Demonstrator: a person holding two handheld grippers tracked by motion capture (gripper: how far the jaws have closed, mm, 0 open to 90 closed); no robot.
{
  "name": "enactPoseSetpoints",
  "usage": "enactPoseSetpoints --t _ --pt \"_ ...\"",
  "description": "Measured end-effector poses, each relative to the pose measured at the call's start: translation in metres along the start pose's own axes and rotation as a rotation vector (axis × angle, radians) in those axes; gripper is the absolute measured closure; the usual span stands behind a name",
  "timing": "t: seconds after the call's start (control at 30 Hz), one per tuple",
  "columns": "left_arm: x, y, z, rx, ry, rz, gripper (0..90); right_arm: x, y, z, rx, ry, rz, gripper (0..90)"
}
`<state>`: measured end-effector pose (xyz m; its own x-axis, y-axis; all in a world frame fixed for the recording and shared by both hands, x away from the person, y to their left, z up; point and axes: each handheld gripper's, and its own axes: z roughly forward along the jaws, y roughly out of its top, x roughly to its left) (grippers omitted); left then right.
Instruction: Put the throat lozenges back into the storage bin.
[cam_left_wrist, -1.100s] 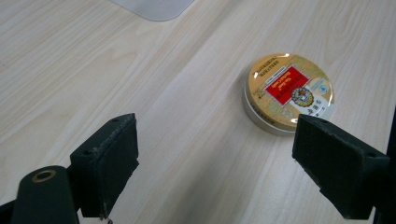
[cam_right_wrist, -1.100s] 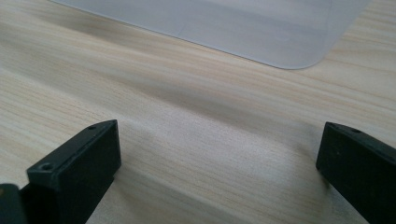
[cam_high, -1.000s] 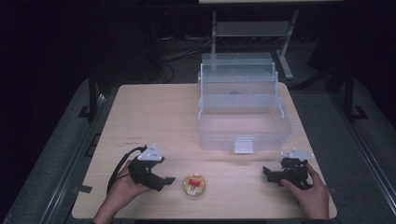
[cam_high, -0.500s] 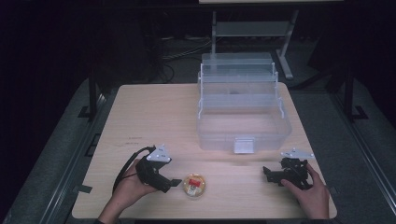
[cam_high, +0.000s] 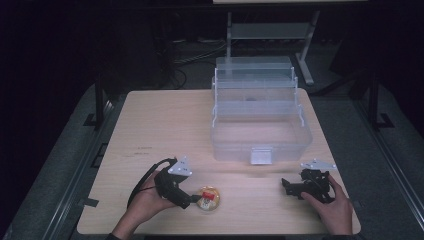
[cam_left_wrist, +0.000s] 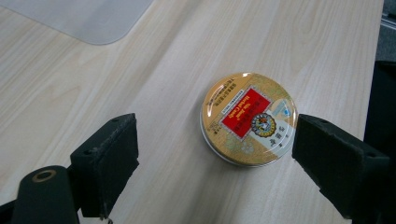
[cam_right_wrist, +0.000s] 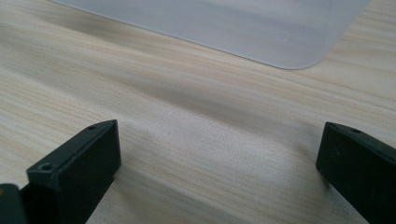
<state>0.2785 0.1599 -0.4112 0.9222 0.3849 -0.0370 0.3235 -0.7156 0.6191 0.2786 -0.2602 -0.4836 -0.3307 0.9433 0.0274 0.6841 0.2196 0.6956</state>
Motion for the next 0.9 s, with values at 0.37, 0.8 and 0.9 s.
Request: enactPoseSetpoints --t 0.37,0.8,0.9 --pt "-0.005 0.005 0.012 0.027 -0.021 0.024 13.9 0.0 0.0 0.0 0.0 0.0 0.0 0.0" --pt "-0.011 0.013 0.026 0.057 -0.043 0.056 13.9 0.0 0.0 0.0 0.0 0.0 0.0 0.0" --pt "-0.012 0.014 0.029 0.064 -0.051 0.062 13.9 0.0 0.0 0.0 0.0 0.0 0.0 0.0"
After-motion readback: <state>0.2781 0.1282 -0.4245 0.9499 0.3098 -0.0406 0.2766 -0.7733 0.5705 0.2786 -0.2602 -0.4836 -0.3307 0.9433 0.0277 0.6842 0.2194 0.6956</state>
